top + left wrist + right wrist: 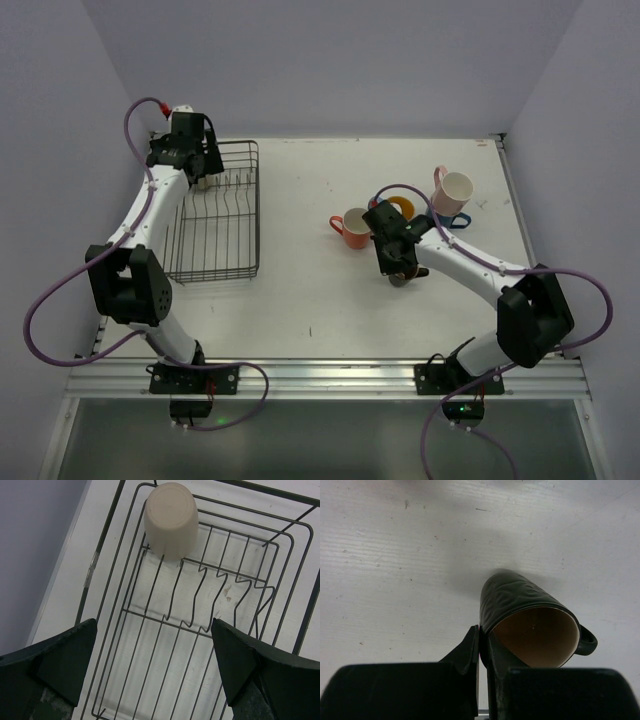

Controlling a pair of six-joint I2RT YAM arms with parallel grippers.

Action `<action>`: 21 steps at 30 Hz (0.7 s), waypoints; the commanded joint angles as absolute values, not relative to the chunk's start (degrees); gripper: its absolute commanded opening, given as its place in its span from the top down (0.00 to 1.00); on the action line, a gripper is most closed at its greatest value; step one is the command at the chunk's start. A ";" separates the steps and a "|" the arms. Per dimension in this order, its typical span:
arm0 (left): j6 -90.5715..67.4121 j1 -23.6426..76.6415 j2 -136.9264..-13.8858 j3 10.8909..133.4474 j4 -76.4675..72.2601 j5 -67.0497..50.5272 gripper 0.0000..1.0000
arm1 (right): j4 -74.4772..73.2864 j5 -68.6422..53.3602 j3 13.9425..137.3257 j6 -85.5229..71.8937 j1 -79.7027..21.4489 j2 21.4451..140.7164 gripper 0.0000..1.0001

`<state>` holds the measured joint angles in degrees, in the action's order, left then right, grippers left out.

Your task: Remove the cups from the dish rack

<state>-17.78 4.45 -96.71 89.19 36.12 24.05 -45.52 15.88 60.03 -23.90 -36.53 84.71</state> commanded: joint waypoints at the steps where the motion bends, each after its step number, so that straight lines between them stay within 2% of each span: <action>1: -17.14 3.43 -95.71 89.65 33.93 24.44 0.00 | -42.89 16.61 60.56 -23.91 -36.65 84.90 1.00; 9: -17.23 2.46 -96.50 90.18 33.40 23.56 0.00 | -42.71 16.70 60.38 -24.35 -36.65 85.87 0.90; 21: -17.67 0.97 -100.72 93.78 33.93 23.64 0.00 | -42.63 16.35 60.56 -24.26 -36.65 86.48 0.82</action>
